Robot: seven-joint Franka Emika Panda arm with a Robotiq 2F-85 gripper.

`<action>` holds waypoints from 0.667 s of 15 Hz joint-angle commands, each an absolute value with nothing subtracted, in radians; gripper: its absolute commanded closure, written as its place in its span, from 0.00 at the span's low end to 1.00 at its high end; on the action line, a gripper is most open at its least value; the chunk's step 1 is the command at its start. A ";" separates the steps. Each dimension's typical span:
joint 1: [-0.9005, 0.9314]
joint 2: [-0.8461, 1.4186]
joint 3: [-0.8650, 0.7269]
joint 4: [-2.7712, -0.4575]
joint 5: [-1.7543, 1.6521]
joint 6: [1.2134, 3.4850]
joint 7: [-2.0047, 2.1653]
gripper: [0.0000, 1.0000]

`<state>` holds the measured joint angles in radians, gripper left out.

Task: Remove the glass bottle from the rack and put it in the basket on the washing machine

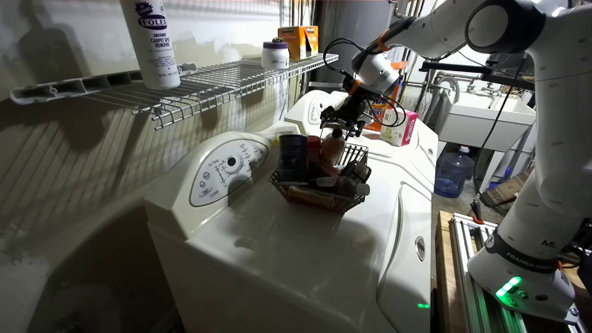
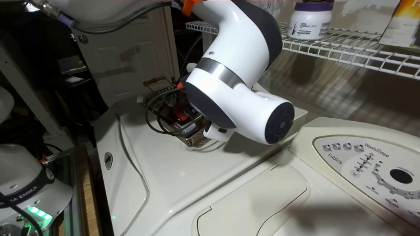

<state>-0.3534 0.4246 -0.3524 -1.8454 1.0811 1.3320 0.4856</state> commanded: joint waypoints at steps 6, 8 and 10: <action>-0.329 0.256 -0.380 -1.892 1.053 1.501 0.530 0.00; -0.313 0.211 -0.375 -1.908 1.026 1.571 0.533 0.00; -0.295 0.172 -0.368 -1.916 0.964 1.631 0.532 0.00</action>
